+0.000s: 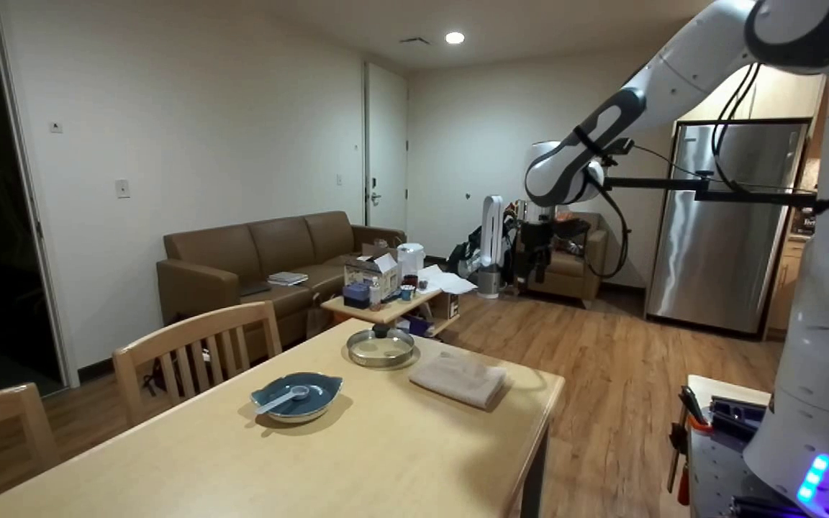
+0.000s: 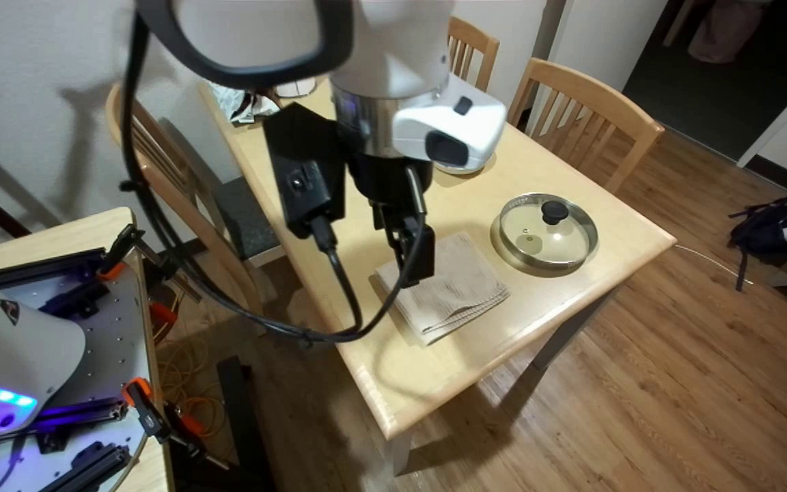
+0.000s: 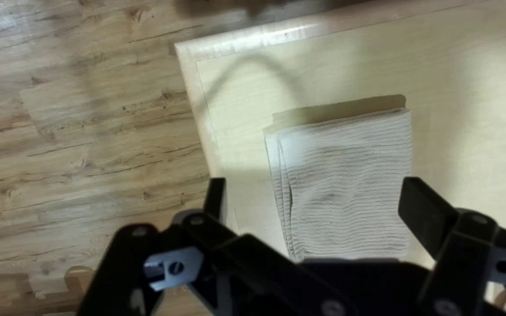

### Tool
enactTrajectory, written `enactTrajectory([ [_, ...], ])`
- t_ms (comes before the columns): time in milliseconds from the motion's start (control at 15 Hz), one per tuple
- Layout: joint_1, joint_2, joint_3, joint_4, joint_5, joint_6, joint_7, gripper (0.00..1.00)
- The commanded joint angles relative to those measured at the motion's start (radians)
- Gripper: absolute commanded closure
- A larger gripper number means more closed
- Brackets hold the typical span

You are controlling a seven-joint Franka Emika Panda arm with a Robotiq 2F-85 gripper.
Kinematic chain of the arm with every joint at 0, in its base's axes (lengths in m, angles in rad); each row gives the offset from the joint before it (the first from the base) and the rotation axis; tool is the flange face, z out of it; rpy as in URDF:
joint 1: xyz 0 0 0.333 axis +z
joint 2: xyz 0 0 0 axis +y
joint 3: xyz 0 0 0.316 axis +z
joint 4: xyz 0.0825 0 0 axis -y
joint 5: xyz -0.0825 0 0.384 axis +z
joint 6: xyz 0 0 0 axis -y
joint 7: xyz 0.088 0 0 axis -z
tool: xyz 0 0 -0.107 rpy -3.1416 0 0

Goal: Unfold the towel

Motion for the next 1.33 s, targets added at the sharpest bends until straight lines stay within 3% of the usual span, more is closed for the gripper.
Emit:
enactTrajectory([
  [0,-0.065,0.256,0.029,0.227,0.019,-0.049,-0.05,0.0],
  [200,-0.116,0.405,0.022,0.359,-0.02,-0.161,-0.008,0.0],
  [267,-0.1,0.313,0.039,0.253,-0.019,-0.072,0.002,0.0],
  [400,-0.128,0.395,0.038,0.32,-0.022,-0.112,0.003,0.0],
  [600,-0.124,0.404,0.035,0.325,-0.035,-0.1,0.011,0.0],
  [933,-0.154,0.601,0.13,0.595,-0.012,-0.249,-0.118,0.0],
  [1267,-0.147,0.819,0.155,0.861,-0.055,-0.403,-0.133,0.0],
])
